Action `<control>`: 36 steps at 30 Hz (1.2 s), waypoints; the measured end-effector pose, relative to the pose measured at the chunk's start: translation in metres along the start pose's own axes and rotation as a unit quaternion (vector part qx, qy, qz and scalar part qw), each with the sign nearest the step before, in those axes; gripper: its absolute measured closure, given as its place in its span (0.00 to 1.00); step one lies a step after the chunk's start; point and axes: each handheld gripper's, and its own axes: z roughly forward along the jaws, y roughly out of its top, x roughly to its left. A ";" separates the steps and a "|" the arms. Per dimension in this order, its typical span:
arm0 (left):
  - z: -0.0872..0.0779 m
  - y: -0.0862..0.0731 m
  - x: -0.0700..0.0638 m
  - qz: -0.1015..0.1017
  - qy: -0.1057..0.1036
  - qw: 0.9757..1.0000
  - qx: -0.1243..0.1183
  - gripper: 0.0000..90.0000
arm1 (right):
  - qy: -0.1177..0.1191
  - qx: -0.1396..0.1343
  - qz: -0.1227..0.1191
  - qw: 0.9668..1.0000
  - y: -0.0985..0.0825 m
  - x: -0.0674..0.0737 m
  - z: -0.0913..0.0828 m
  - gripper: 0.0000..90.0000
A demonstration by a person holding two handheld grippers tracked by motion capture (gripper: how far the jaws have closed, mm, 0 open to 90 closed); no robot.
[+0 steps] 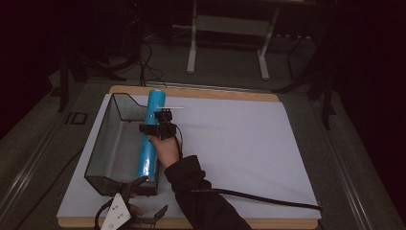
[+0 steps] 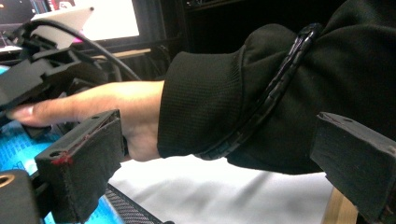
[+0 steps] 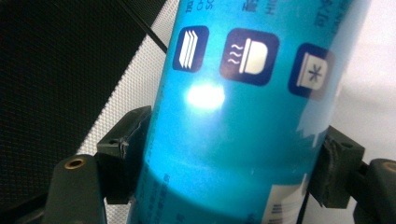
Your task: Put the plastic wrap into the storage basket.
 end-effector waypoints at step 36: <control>0.002 0.000 -0.002 0.001 -0.001 1.000 0.011 0.03 | -0.058 -0.039 -0.210 0.975 0.020 0.009 -0.059 0.15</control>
